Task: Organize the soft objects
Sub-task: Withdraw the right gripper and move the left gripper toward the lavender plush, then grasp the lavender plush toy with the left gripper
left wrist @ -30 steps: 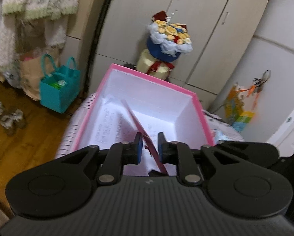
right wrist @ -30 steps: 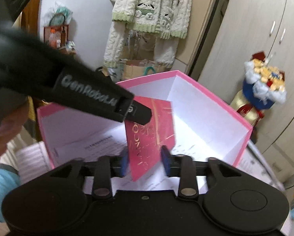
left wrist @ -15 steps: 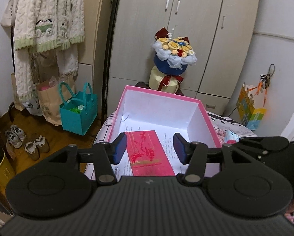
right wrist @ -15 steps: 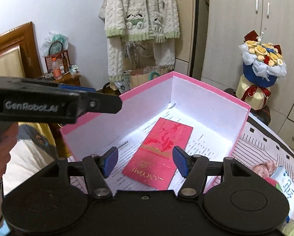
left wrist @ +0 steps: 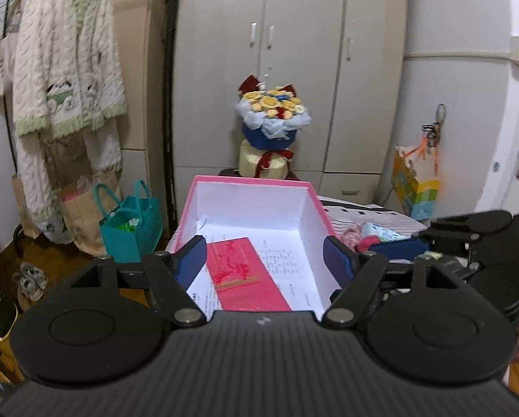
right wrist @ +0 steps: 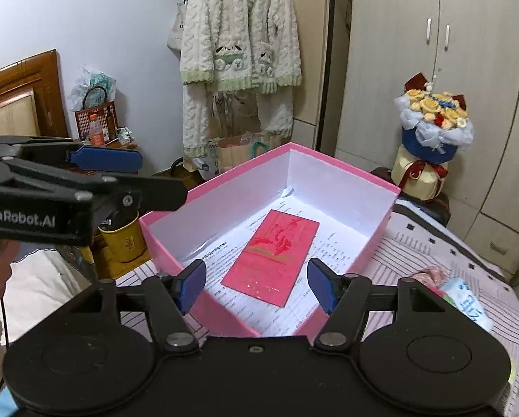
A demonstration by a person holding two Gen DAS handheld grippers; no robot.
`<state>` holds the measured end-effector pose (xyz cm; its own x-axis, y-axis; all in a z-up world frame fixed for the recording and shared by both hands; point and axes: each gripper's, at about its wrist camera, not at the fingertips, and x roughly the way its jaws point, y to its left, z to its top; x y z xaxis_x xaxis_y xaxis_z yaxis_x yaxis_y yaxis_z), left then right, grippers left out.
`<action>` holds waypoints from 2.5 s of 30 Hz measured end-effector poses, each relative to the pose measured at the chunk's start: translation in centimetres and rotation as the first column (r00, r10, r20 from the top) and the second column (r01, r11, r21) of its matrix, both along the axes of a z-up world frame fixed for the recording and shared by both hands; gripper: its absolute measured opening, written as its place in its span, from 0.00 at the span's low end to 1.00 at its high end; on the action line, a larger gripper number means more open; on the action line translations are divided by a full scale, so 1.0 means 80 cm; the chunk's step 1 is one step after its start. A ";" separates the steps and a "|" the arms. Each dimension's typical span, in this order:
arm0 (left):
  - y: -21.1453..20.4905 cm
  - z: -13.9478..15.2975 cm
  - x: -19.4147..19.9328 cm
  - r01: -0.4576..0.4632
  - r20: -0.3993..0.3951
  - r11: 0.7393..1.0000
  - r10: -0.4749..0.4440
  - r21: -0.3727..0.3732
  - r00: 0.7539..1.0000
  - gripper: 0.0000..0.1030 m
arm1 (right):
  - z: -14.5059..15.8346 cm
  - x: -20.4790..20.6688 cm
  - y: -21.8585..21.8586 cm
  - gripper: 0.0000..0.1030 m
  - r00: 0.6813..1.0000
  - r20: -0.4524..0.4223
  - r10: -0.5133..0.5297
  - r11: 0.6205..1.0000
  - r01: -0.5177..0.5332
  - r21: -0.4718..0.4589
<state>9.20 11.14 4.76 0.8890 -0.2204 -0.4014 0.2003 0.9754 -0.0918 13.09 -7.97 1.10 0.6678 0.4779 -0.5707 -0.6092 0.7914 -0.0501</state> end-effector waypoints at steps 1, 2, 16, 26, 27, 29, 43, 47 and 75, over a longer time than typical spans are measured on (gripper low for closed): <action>-0.002 0.001 -0.006 0.008 0.003 1.000 -0.008 0.002 1.000 0.73 | 0.002 -0.005 -0.002 0.71 1.000 0.006 0.000 1.000 0.000 -0.001; -0.004 0.003 -0.011 0.015 0.008 1.000 -0.015 0.001 1.000 0.74 | 0.005 -0.012 -0.006 0.73 1.000 0.012 0.000 1.000 0.000 0.000; -0.067 0.003 -0.069 0.204 0.002 0.974 -0.205 0.102 0.979 0.94 | 0.013 -0.097 -0.103 0.94 0.996 0.063 -0.062 0.998 0.060 0.034; -0.117 -0.024 -0.078 0.329 -0.051 0.940 -0.325 0.096 0.944 1.00 | -0.017 -0.139 -0.176 0.97 0.987 0.072 -0.145 0.989 0.143 0.037; -0.122 -0.027 -0.076 0.344 -0.060 0.934 -0.340 0.092 0.939 1.00 | -0.021 -0.140 -0.181 0.97 0.986 0.069 -0.153 0.988 0.151 0.041; -0.132 -0.035 -0.074 0.366 -0.073 0.927 -0.361 0.079 0.930 1.00 | -0.032 -0.140 -0.193 0.97 0.984 0.058 -0.169 0.985 0.166 0.052; -0.198 -0.095 -0.029 0.478 -0.167 0.877 -0.478 -0.046 0.862 0.95 | -0.119 -0.105 -0.248 0.97 0.973 0.018 -0.232 0.972 0.231 0.046; -0.220 -0.111 -0.016 0.498 -0.183 0.865 -0.501 -0.064 0.846 0.90 | -0.143 -0.089 -0.259 0.97 0.978 0.034 -0.204 0.978 0.203 0.037; -0.270 -0.192 0.056 0.440 -0.273 0.864 -0.496 -0.243 0.824 0.56 | -0.195 -0.027 -0.253 0.88 0.996 -0.040 -0.081 0.997 0.081 -0.002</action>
<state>13.71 -10.46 -10.56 0.4924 -0.6641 -0.5626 0.5615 0.7363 -0.3776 10.93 -28.20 -14.54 0.6807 0.4228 -0.5982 -0.5445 0.8383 -0.0271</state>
